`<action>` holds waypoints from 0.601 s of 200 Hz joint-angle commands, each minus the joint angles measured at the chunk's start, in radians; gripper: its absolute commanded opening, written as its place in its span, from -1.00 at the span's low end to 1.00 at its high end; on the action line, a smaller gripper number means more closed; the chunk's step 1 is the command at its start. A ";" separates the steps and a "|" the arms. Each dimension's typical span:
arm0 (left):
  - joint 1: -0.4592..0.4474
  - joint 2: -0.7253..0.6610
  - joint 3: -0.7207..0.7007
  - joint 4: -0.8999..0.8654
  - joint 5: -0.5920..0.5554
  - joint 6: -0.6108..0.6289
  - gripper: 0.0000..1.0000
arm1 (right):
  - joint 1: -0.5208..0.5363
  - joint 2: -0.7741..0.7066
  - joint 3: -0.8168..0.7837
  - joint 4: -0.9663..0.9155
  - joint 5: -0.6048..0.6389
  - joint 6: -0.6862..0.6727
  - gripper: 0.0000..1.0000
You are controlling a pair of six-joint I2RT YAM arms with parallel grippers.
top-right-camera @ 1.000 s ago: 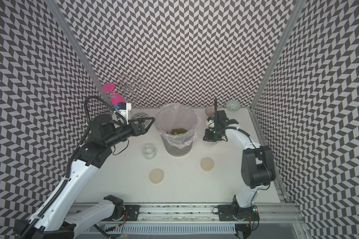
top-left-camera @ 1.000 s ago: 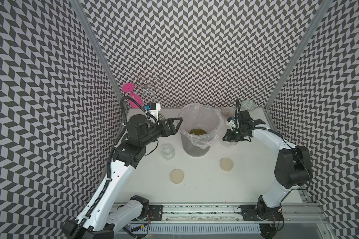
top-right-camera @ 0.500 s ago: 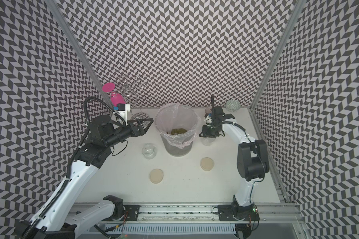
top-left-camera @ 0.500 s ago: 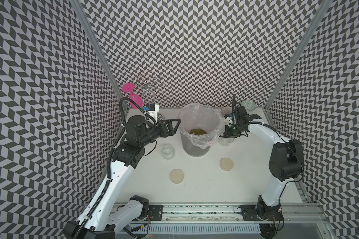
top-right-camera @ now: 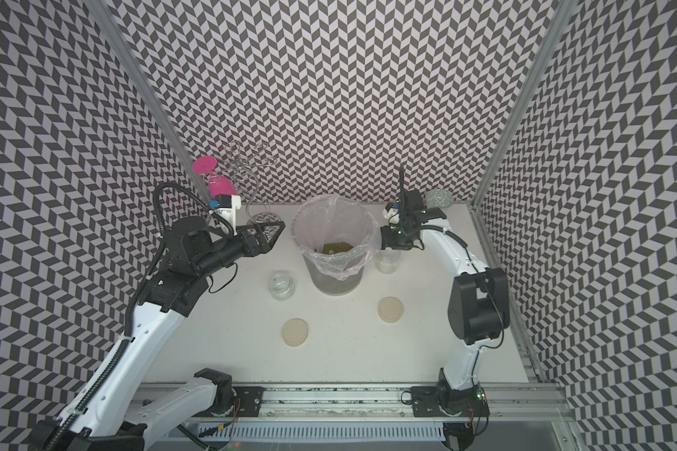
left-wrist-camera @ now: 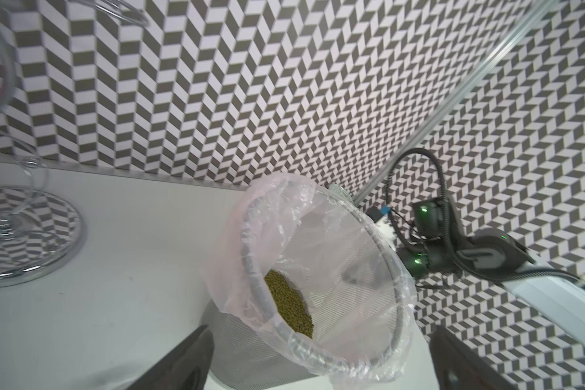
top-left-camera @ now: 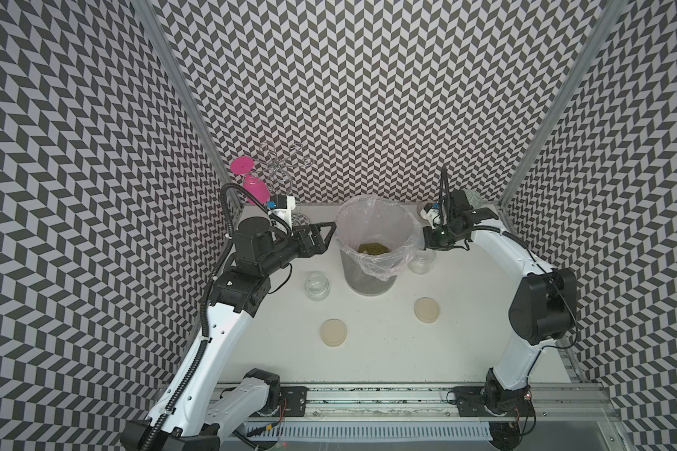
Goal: Empty moldy mung beans from jars
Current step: Place the jar at the center of the board, then reset both arms
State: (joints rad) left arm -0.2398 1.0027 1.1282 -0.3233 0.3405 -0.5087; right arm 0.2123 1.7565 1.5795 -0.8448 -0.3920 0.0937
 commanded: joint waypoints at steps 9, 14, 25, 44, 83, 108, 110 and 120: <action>0.063 -0.087 -0.112 0.182 -0.305 0.020 1.00 | -0.046 -0.323 -0.198 0.328 0.219 0.071 0.79; 0.070 -0.094 -0.141 0.208 -0.353 0.041 1.00 | -0.063 -0.380 -0.277 0.411 0.259 0.083 0.83; 0.076 -0.111 -0.228 0.301 -0.433 0.106 1.00 | -0.091 -0.506 -0.457 0.613 0.357 0.095 0.94; 0.086 -0.125 -0.379 0.469 -0.599 0.260 1.00 | -0.134 -0.685 -0.785 0.928 0.517 0.088 0.99; 0.212 0.006 -0.622 0.684 -0.681 0.318 1.00 | -0.197 -0.758 -1.229 1.489 0.553 -0.001 0.99; 0.258 0.124 -0.745 0.894 -0.673 0.294 1.00 | -0.202 -0.614 -1.349 1.724 0.611 -0.031 0.98; 0.259 0.133 -0.760 0.924 -0.669 0.297 1.00 | -0.202 -0.599 -1.349 1.742 0.610 -0.034 0.98; 0.273 0.178 -0.814 1.042 -0.630 0.314 1.00 | -0.203 -0.522 -1.402 1.859 0.590 -0.042 0.99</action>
State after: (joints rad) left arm 0.0147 1.1187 0.4110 0.3672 -0.2939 -0.2329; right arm 0.0162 1.1225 0.2302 0.5426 0.1516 0.0994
